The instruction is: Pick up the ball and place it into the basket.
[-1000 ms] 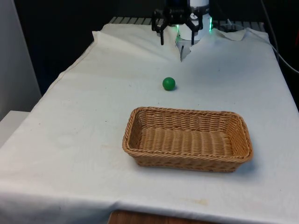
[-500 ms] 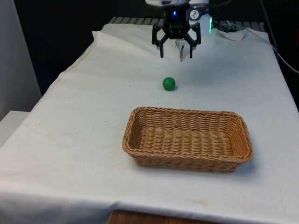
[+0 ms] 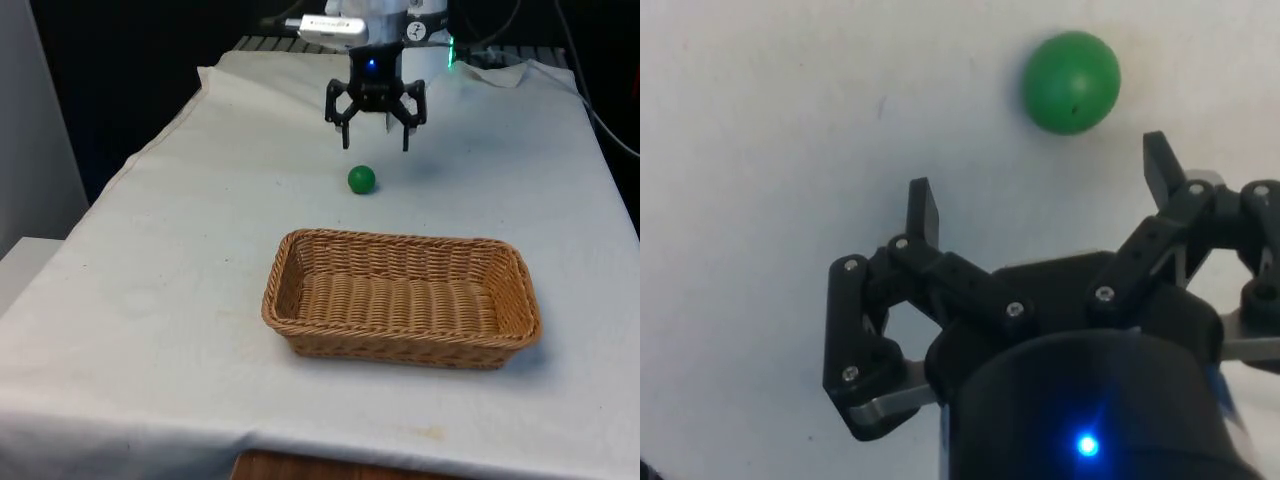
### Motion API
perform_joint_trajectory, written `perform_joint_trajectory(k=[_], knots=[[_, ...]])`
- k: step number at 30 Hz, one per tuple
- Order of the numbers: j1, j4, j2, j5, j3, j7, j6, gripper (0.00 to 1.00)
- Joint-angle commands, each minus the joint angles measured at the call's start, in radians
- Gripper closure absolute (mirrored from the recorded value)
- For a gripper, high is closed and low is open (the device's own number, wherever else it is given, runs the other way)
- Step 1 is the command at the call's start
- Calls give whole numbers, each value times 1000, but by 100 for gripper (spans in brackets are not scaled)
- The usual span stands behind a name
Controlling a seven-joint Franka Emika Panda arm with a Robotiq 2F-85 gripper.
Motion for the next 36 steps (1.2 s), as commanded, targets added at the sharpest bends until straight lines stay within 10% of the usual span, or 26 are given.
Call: perform_joint_trajectory(k=[1,36], knots=[[-5,0,3,30,11,-22,14,0],[-7,55,188,50,34,-12,146,0]])
